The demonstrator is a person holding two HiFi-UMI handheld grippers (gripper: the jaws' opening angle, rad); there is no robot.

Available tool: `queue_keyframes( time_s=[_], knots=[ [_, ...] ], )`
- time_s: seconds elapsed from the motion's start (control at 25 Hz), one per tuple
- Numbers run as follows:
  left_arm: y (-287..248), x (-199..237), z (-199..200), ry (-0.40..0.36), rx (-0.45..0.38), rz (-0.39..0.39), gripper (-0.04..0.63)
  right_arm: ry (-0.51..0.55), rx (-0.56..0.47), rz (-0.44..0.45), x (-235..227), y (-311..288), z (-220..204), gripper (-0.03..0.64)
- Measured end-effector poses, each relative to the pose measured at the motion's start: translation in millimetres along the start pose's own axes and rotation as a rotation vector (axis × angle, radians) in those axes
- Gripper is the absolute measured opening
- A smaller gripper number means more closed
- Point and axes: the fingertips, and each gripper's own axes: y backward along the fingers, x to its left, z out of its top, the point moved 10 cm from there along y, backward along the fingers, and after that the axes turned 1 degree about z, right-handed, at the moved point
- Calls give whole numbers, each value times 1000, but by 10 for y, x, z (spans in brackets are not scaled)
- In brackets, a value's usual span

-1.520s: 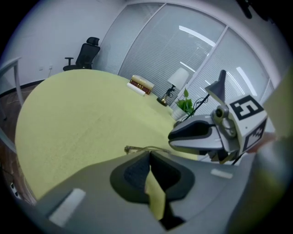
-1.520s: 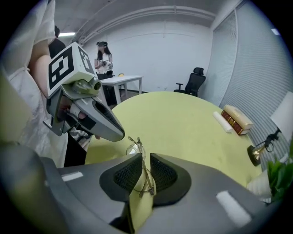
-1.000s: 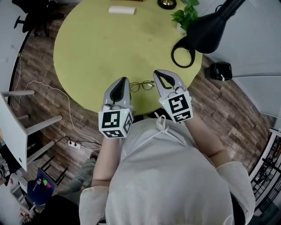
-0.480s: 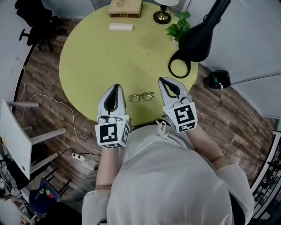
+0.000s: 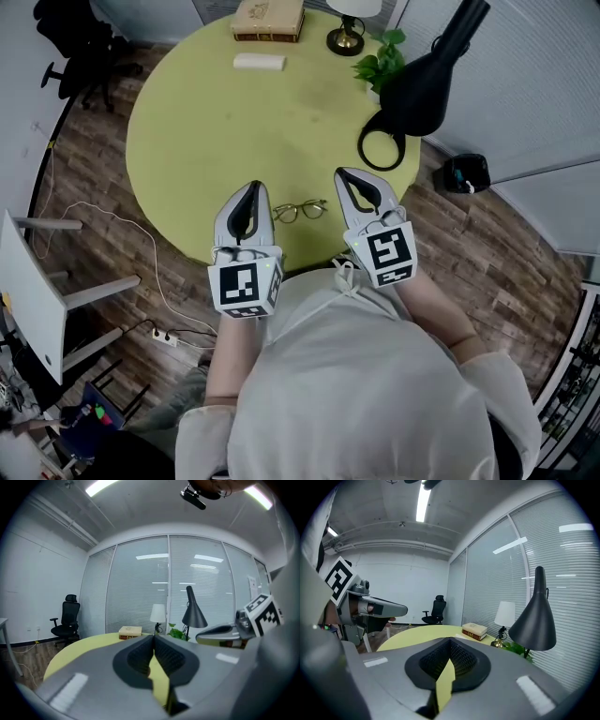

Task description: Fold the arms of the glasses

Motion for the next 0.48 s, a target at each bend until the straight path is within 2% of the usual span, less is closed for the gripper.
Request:
queue_keyframes(
  time_s=[0.48],
  knots=[
    [-51,20,-12,-3,17,5,6,-8,31,25,8,-29,-7,-3]
  ],
)
